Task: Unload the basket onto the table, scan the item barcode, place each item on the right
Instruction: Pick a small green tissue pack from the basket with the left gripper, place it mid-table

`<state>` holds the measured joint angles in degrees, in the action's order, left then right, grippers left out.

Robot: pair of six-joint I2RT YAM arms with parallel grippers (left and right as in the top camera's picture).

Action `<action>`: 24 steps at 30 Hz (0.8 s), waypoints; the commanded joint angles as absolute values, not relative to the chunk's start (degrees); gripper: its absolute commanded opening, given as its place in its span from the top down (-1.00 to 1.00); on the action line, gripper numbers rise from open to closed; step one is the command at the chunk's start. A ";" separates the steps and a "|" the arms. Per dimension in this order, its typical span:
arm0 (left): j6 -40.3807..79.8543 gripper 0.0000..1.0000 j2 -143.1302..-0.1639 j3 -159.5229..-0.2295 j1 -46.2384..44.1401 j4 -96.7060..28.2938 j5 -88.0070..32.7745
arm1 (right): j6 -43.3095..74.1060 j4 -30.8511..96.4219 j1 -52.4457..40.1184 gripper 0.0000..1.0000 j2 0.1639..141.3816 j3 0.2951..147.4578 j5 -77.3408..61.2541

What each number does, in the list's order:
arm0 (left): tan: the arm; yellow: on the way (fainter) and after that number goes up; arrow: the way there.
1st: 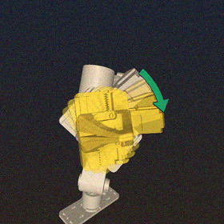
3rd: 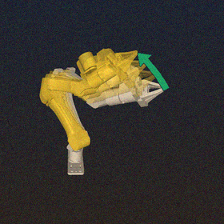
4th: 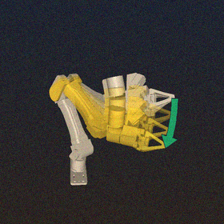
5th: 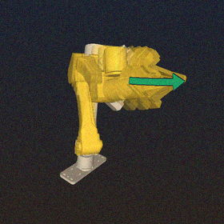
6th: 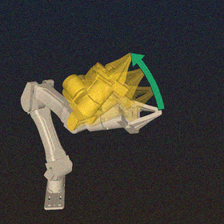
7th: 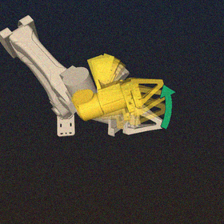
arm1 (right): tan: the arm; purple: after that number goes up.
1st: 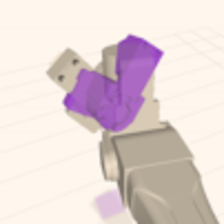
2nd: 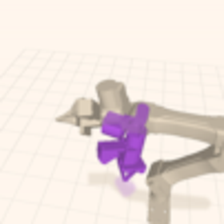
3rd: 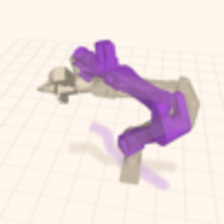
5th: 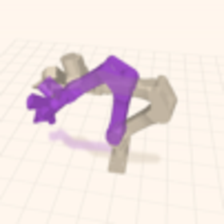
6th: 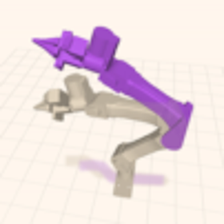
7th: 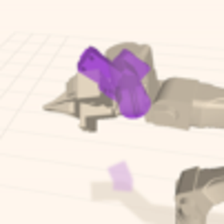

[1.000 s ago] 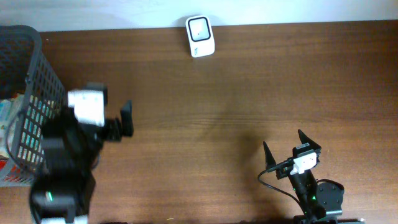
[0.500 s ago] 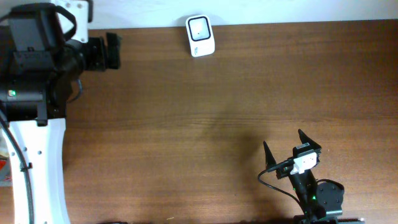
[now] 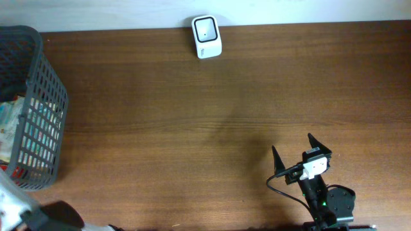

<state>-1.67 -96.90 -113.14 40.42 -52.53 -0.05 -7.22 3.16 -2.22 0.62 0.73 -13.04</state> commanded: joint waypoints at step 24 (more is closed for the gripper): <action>-28.40 -0.04 -126.69 -113.30 41.32 -44.77 1.32 | -6.61 3.25 -1.85 -0.97 0.21 0.32 -13.50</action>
